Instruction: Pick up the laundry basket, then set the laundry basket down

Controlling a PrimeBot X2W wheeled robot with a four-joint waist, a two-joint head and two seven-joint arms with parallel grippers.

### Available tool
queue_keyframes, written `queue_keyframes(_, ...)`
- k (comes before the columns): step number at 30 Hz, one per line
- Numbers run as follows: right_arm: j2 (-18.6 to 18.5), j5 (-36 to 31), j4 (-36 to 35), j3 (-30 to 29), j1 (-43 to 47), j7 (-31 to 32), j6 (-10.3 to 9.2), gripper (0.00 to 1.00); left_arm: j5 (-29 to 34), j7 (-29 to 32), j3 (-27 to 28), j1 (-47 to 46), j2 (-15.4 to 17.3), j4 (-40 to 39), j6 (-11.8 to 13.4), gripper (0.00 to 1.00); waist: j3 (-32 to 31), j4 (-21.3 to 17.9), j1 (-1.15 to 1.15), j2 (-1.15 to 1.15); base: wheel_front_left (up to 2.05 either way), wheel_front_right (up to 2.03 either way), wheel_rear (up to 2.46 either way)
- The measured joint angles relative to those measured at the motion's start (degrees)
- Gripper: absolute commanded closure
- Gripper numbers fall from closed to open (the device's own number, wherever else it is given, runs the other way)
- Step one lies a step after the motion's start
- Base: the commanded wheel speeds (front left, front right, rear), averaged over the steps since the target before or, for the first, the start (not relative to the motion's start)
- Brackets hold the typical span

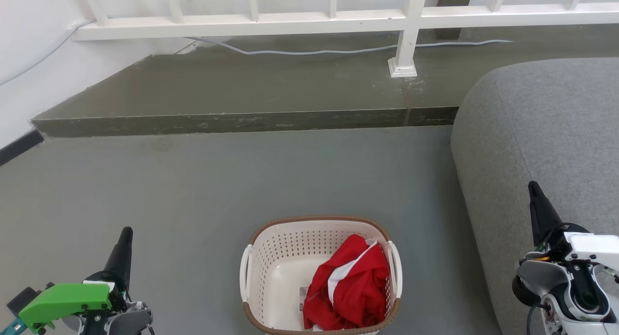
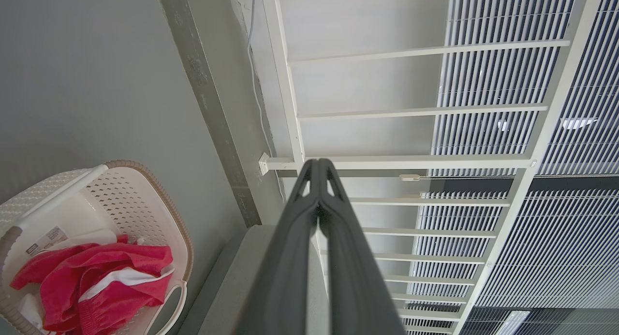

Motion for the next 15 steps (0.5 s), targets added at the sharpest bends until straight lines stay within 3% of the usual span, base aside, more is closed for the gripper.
queue_keyframes(15, 0.04, -0.01, 0.0, -0.19, -0.01, 0.01, 0.07, 1.0, 0.01, 0.01, 0.1, -0.05, -0.02, -0.02, 0.0, 1.0, 0.0, 0.0, 0.0, 0.0, 0.0, 0.0, 0.0)
